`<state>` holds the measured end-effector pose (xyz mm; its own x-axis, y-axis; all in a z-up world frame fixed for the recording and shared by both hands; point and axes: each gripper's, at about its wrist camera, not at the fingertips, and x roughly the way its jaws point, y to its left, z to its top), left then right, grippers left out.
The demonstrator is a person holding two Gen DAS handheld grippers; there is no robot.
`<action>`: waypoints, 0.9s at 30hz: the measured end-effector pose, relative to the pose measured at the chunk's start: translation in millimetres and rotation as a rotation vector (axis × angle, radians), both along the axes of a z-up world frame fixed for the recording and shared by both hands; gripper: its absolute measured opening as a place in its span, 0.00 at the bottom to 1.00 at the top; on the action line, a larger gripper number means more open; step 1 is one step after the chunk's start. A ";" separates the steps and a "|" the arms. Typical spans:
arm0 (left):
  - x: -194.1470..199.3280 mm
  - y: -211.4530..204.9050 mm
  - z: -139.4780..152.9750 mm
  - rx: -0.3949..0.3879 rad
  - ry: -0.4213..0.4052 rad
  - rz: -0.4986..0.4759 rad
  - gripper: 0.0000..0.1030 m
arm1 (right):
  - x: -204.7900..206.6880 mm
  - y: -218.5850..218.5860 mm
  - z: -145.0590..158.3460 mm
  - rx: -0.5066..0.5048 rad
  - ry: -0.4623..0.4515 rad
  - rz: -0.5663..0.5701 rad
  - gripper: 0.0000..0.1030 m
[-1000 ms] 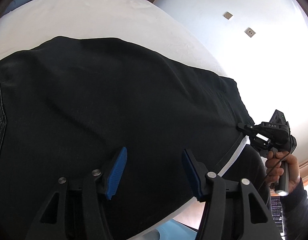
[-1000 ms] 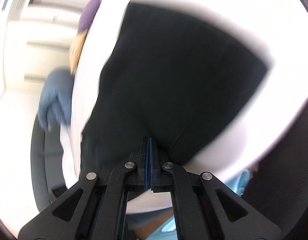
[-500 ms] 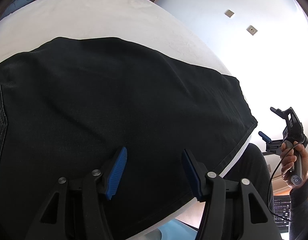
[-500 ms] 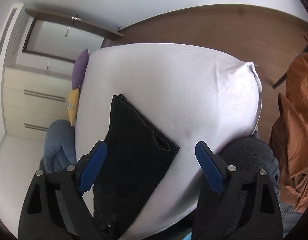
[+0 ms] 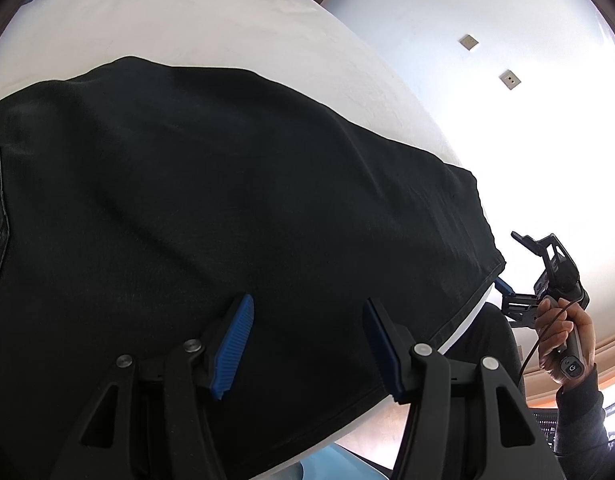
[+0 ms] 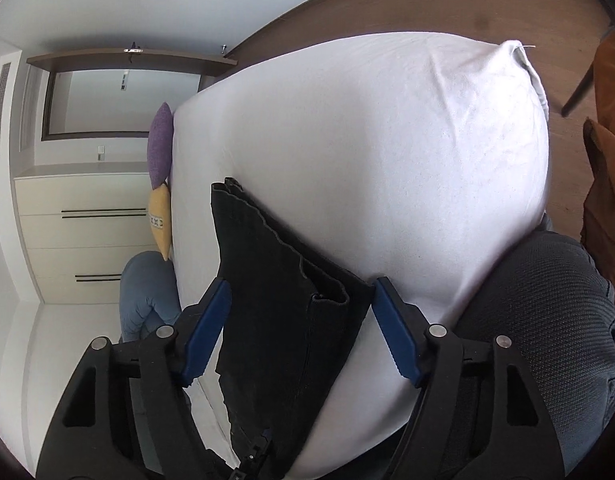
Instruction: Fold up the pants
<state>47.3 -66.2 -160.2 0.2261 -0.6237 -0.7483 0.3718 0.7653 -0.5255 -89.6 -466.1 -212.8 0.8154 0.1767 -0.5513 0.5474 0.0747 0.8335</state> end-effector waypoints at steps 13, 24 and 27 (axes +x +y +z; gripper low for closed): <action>2.3 7.6 1.0 -0.018 0.015 0.006 0.57 | -14.7 48.3 -38.1 0.297 -0.206 -0.220 0.56; 0.1 3.7 4.0 -0.005 0.010 0.001 0.57 | 44.5 35.6 -37.4 0.174 -0.302 -0.168 0.49; -1.3 -0.3 4.9 0.011 0.004 -0.003 0.57 | 60.0 34.2 -31.2 0.117 -0.288 -0.119 0.24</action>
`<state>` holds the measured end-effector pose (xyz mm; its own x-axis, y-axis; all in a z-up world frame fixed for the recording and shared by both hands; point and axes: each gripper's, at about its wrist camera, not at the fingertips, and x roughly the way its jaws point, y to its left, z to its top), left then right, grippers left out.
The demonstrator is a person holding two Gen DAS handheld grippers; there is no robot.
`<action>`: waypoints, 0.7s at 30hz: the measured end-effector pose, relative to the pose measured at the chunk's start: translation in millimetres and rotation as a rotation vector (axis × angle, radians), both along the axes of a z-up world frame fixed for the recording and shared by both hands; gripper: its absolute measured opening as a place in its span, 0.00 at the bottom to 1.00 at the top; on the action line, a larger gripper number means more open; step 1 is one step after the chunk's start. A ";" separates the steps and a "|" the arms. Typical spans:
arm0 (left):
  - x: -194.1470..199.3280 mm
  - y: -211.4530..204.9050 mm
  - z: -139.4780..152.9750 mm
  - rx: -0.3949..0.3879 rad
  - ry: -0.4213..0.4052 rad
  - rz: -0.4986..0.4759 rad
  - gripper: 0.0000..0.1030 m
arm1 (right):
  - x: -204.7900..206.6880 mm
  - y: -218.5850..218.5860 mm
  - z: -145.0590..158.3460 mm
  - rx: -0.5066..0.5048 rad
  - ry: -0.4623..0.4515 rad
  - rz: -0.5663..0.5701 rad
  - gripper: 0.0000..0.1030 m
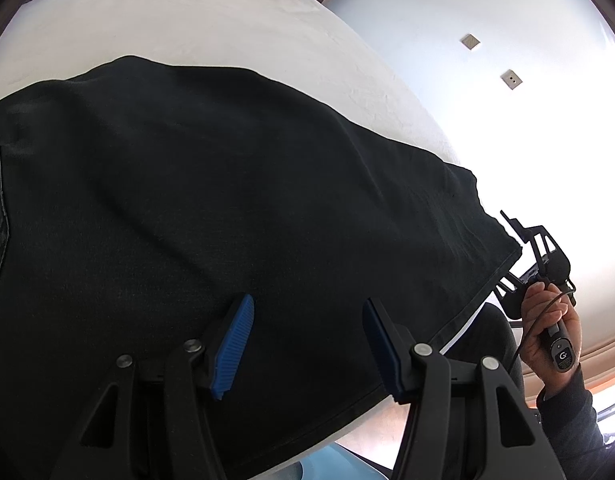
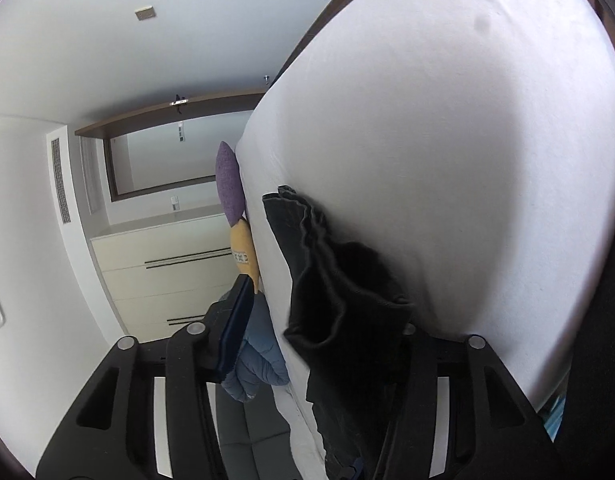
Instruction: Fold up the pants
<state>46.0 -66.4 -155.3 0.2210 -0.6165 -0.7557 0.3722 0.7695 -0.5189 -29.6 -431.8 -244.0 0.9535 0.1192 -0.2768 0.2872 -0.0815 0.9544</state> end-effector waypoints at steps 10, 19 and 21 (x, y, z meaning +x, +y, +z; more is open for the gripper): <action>-3.2 -1.8 -2.3 -0.020 -0.003 0.009 0.57 | 37.6 17.1 44.6 -0.263 0.153 0.061 0.05; -1.7 9.1 3.8 -0.080 -0.006 0.036 0.58 | 118.0 132.9 135.1 -0.840 0.260 0.389 0.04; -1.9 22.0 12.0 -0.086 -0.027 0.085 0.60 | 135.3 197.1 147.4 -1.059 0.269 0.549 0.04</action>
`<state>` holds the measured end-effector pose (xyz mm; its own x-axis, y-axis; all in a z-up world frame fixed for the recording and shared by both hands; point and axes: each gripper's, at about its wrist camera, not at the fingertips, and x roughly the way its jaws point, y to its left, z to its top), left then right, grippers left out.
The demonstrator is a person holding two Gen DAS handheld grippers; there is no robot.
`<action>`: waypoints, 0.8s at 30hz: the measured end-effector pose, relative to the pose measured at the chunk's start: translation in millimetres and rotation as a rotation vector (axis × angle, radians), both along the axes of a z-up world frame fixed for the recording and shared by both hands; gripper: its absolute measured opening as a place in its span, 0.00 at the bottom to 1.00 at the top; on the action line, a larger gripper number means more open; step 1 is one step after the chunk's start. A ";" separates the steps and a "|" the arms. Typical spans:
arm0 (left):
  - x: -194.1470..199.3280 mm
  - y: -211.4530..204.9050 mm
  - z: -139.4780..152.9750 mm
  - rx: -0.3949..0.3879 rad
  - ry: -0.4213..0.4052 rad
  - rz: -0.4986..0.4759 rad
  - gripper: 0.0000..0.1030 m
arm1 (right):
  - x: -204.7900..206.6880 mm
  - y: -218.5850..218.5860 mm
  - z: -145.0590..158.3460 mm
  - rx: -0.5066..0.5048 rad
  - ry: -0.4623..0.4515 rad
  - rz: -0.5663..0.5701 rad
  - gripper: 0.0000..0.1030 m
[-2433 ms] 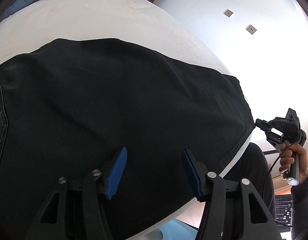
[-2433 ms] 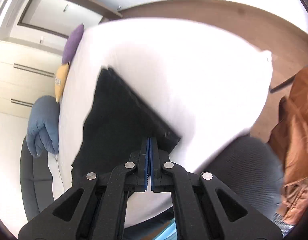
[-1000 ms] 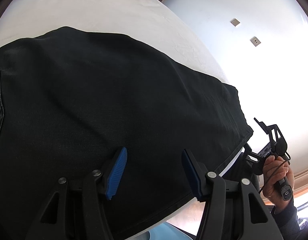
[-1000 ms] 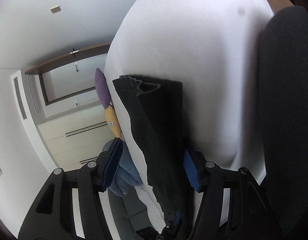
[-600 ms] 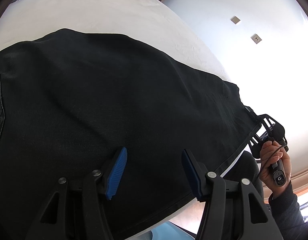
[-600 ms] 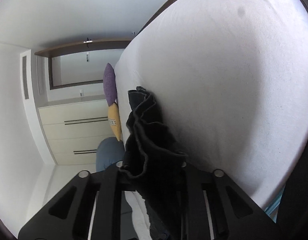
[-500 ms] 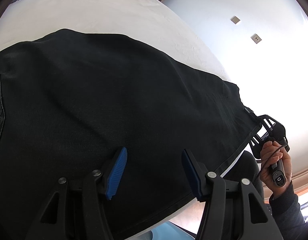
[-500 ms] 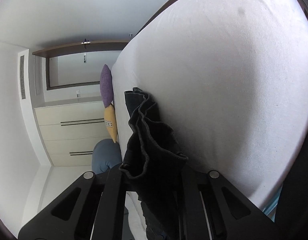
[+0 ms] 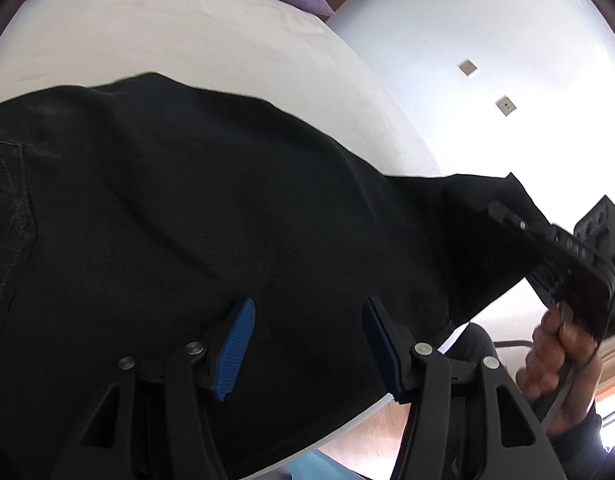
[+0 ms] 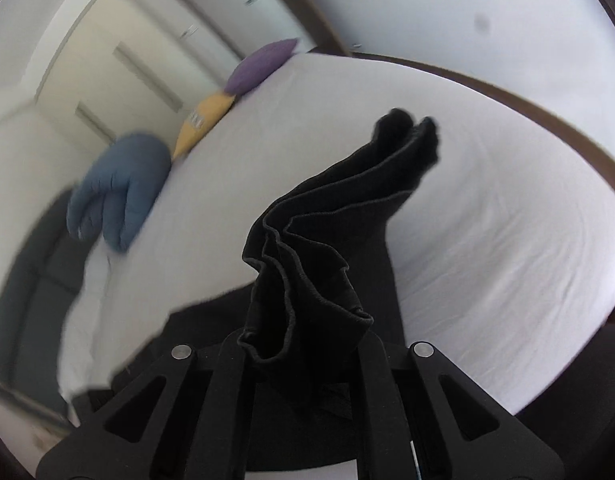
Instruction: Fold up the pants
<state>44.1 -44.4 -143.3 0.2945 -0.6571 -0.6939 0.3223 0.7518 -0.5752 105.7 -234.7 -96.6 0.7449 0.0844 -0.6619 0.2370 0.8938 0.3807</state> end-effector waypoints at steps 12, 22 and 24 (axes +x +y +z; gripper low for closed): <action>31.0 28.2 1.6 -0.200 0.131 0.096 0.91 | 15.2 164.9 -41.1 -0.385 0.148 0.315 0.04; 84.9 -2.8 -2.1 -0.246 0.265 0.065 0.90 | -2.5 172.9 -33.0 -0.397 0.114 0.301 0.04; 93.3 -5.9 -8.4 -0.211 0.288 0.050 0.45 | -9.9 167.0 -30.4 -0.406 0.109 0.307 0.04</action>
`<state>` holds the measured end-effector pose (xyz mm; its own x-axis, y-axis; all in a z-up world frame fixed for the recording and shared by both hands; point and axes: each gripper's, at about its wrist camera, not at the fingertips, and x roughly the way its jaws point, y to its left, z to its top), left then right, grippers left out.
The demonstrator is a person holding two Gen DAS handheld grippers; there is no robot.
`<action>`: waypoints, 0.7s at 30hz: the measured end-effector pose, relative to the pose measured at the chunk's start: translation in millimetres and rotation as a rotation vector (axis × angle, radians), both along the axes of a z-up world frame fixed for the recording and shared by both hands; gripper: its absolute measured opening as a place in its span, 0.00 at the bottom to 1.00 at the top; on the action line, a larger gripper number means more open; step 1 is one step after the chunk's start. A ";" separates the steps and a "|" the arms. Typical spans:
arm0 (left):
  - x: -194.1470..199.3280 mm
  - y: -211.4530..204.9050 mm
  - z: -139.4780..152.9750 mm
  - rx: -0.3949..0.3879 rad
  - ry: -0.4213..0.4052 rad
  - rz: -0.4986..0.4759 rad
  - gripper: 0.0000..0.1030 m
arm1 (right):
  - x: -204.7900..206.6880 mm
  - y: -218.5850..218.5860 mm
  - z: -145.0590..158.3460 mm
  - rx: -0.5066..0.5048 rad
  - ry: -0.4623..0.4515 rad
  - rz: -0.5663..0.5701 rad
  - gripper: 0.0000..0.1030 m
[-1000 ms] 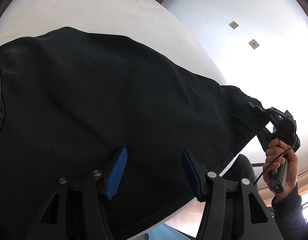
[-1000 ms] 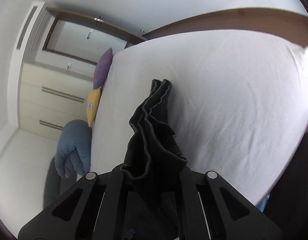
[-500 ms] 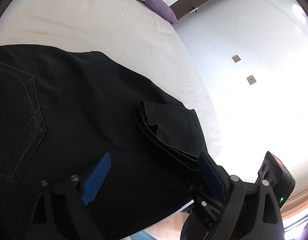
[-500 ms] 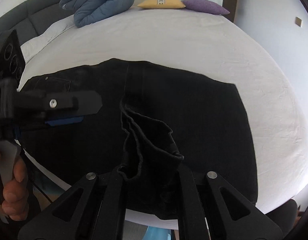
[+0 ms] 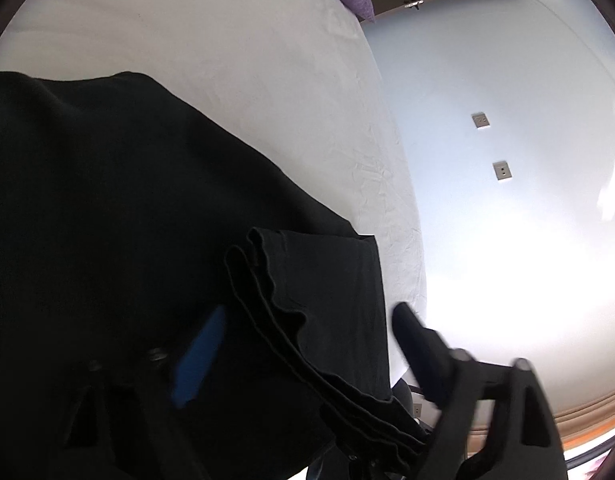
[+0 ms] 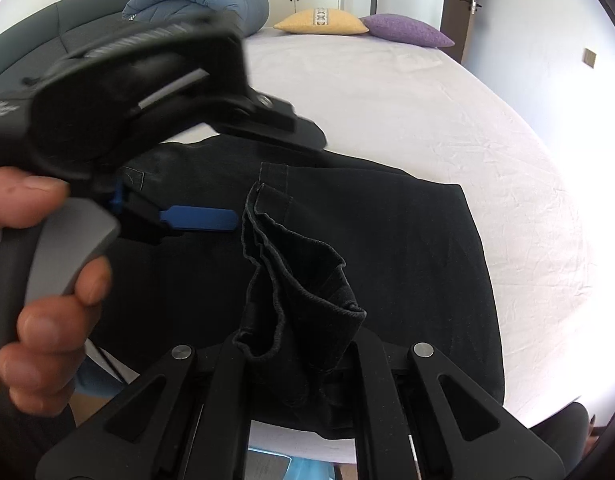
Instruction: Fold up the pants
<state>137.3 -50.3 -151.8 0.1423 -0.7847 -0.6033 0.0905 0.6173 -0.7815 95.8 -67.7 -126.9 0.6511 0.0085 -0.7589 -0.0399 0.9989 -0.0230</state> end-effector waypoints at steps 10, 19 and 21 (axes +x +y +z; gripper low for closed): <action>23.8 19.2 19.3 0.138 -0.071 -0.157 0.10 | -11.6 44.5 9.1 -0.102 -0.029 0.138 0.05; 41.3 47.1 14.6 0.284 -0.101 -0.175 0.10 | -0.5 105.7 -4.2 -0.135 0.028 0.270 0.05; 40.9 53.5 10.1 0.303 -0.099 -0.171 0.10 | -0.8 114.4 -9.4 -0.143 0.041 0.290 0.05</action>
